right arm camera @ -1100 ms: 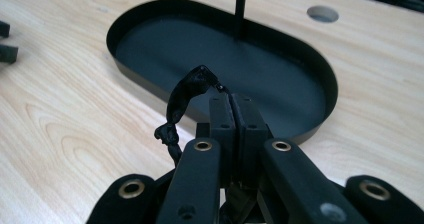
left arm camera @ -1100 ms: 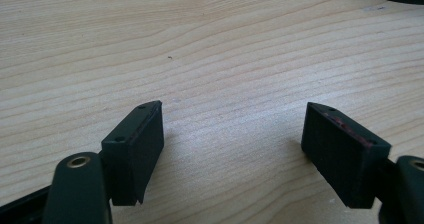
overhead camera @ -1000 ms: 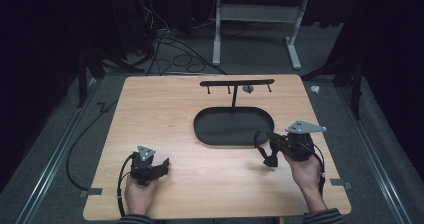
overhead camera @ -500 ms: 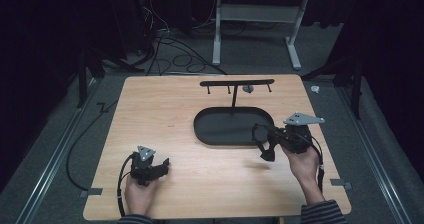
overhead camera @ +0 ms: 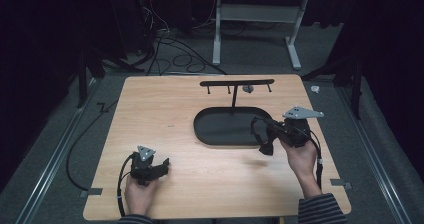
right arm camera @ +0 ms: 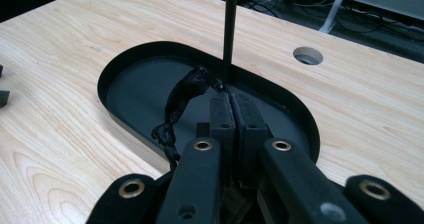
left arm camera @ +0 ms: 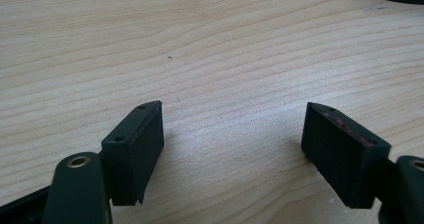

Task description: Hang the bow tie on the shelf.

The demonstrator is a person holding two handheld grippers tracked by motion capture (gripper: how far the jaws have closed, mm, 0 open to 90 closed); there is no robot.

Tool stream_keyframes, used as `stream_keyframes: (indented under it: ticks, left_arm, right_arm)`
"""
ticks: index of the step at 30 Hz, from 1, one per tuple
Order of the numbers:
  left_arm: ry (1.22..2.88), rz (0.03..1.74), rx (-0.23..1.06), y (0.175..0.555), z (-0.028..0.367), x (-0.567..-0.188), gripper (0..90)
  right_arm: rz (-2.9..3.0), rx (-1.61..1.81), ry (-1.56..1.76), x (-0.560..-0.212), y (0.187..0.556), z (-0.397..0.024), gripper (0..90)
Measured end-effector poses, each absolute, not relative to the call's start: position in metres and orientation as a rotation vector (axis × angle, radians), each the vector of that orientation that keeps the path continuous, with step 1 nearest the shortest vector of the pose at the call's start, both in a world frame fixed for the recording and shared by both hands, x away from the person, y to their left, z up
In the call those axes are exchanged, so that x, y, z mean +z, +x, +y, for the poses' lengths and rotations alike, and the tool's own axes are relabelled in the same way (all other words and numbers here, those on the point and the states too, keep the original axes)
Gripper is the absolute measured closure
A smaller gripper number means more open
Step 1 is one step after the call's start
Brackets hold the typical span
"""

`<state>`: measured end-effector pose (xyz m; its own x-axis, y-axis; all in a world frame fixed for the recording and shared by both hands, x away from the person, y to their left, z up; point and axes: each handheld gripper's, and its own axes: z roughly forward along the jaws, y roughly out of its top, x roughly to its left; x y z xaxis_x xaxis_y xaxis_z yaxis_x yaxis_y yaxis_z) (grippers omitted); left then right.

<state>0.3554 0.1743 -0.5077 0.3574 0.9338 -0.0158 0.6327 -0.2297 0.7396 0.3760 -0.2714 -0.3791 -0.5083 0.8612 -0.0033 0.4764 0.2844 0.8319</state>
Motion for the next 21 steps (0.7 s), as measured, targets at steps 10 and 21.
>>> stream_keyframes:
  ticks: [10, 21]
  left_arm:
    - [1.959, 1.358, 0.582, 0.355, 0.174, -0.508, 25.3]
    - [1.957, 1.358, 0.582, 0.355, 0.174, -0.508, 25.3]
  right_arm:
    - [2.084, 1.136, 1.200, -0.371, 0.385, -0.271, 90.0]
    - [2.054, 1.135, 1.222, -0.363, 0.398, -0.271, 90.0]
